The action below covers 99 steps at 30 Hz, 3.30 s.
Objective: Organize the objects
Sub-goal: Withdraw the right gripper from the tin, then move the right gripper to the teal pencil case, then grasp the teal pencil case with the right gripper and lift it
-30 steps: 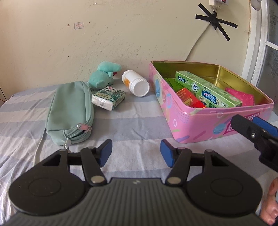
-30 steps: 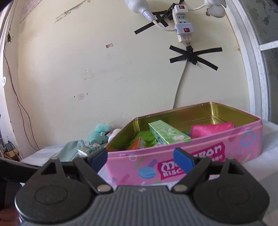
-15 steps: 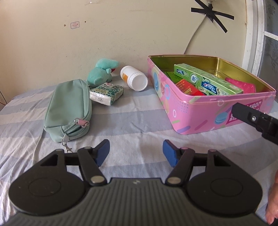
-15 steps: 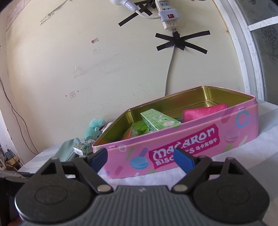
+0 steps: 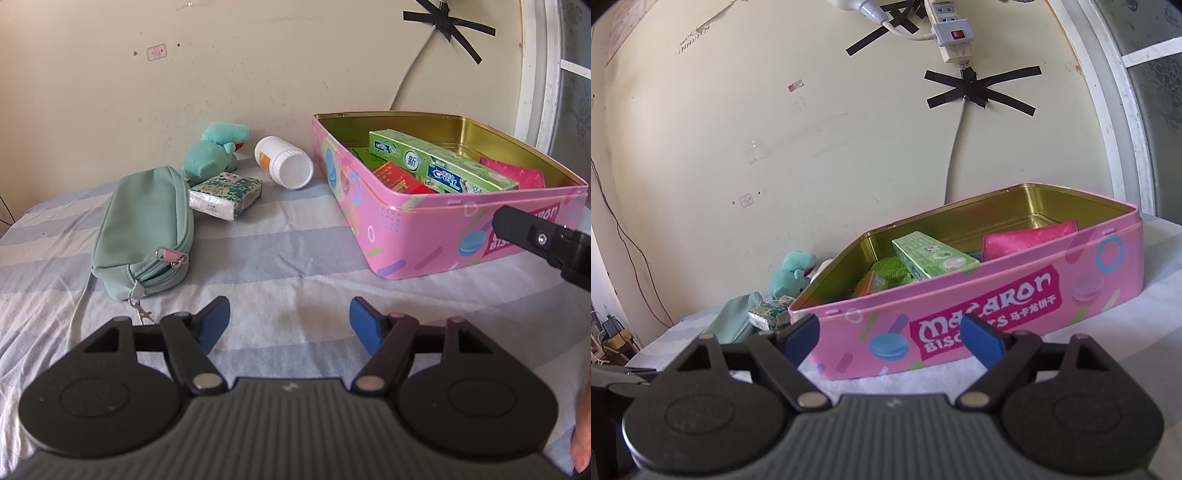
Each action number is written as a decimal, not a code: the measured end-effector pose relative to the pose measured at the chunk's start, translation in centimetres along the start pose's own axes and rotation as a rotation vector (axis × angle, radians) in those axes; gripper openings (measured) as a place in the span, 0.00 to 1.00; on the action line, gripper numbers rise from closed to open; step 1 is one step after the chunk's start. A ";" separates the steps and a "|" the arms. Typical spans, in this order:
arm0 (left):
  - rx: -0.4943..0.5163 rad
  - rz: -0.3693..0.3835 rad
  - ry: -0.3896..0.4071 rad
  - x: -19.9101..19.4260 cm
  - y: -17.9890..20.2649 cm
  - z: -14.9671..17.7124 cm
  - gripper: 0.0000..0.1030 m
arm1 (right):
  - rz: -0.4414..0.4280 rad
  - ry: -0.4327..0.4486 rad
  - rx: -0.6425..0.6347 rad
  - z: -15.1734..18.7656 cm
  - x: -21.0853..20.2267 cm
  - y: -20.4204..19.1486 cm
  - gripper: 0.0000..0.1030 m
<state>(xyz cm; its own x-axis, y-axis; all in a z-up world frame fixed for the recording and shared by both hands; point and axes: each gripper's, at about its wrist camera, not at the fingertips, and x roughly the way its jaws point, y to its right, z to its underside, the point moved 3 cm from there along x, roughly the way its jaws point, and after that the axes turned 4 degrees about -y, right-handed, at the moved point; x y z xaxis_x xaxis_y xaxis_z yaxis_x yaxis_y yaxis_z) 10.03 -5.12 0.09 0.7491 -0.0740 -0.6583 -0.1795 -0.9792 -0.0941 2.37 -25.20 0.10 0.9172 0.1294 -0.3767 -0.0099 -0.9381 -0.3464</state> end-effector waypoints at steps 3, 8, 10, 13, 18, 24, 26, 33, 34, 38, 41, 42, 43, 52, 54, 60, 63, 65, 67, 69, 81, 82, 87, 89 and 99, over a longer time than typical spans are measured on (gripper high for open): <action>-0.003 -0.002 -0.006 0.1 0.0 0.1 0.72 | -0.001 0.000 0.001 0.0 0.0 -0.1 0.85; -0.004 -0.004 -0.011 0.3 0.1 0.3 0.72 | -0.003 0.000 0.001 0.0 0.0 -0.2 0.85; -0.004 -0.004 -0.013 0.3 0.1 0.3 0.72 | -0.002 -0.001 0.001 0.0 0.0 -0.2 0.85; -0.006 -0.003 -0.016 0.4 0.0 0.4 0.72 | -0.002 -0.004 -0.001 -0.1 0.1 -0.2 0.85; -0.016 -0.003 -0.019 0.5 -0.4 0.6 0.73 | 0.002 -0.010 -0.008 0.0 0.3 -0.4 0.86; -0.047 -0.012 -0.027 0.8 -2.1 1.4 0.73 | 0.015 -0.011 -0.062 0.3 0.4 -1.2 0.86; -0.067 -0.017 -0.030 0.9 -3.1 1.8 0.73 | 0.022 -0.007 -0.097 0.4 0.4 -1.8 0.86; -0.182 -0.080 0.002 0.0 -9.0 2.3 0.77 | -0.042 -0.049 -0.142 0.6 0.6 -3.5 0.86; -0.208 -0.099 0.010 -0.1 -10.3 2.4 0.77 | -0.062 -0.058 -0.166 0.8 0.6 -4.4 0.86; -0.361 -0.191 0.012 0.1 -16.0 3.0 0.77 | -0.174 -0.114 -0.293 1.5 1.7 -9.3 0.85; -0.496 -0.239 0.033 0.1 -19.5 3.9 0.77 | -0.270 -0.184 -0.324 1.3 3.8 -13.2 0.85; -0.530 -0.257 0.051 0.0 -20.3 4.3 0.77 | -0.287 -0.206 -0.324 1.2 4.9 -14.5 0.86; -0.565 -0.257 0.070 -0.2 -20.7 4.5 0.77 | -0.298 -0.224 -0.323 1.1 5.9 -15.5 0.89; -0.663 -0.263 0.119 -1.0 -21.5 4.7 0.77 | -0.247 -0.367 -0.377 3.2 15.8 -23.3 1.00; -0.687 -0.271 0.117 -0.8 -21.8 4.8 0.78 | -0.196 -0.371 -0.393 3.4 17.3 -23.8 1.00; -0.700 -0.249 0.128 -0.8 -22.3 4.8 0.79 | -0.206 -0.424 -0.416 4.0 18.5 -23.9 0.88; -0.691 -0.246 0.126 -0.7 -22.3 4.8 0.79 | -0.238 -0.431 -0.455 4.0 16.7 -23.5 0.80; -0.686 -0.241 0.127 -0.6 -22.3 4.8 0.79 | -0.272 -0.444 -0.488 4.1 14.7 -22.5 0.79; -0.685 -0.229 0.129 -0.7 -22.3 4.8 0.79 | -0.316 -0.456 -0.535 4.5 12.2 -21.0 0.79; -0.675 -0.209 0.131 -0.6 -22.2 4.7 0.82 | -0.401 -0.485 -0.576 4.7 9.0 -18.6 0.80; -0.436 0.187 0.069 -0.7 -14.5 1.3 0.81 | -0.115 -0.327 -0.435 1.4 -5.2 -0.1 0.99; -0.403 0.211 0.070 -0.8 -13.4 0.8 0.81 | -0.061 -0.299 -0.366 1.1 -5.6 1.2 0.99; -0.236 0.200 0.053 -1.4 -9.1 -0.2 0.81 | -0.053 -0.260 -0.076 1.0 -7.2 5.1 0.99; -0.213 0.186 0.031 -1.3 -8.6 0.0 0.81 | -0.106 -0.254 -0.036 1.2 -7.5 4.8 0.99; -0.146 0.239 -0.115 -0.7 -8.7 2.1 0.76 | -0.265 -0.374 0.042 2.8 -4.6 1.8 0.75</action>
<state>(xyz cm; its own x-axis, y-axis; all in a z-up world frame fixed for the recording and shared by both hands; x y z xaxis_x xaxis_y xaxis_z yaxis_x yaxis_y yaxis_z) 9.71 3.90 -0.24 0.6180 -0.2916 -0.7301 -0.2416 -0.9542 0.1766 -2.94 -26.57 -1.18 0.6833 0.4776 -0.5522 0.1828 -0.8442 -0.5040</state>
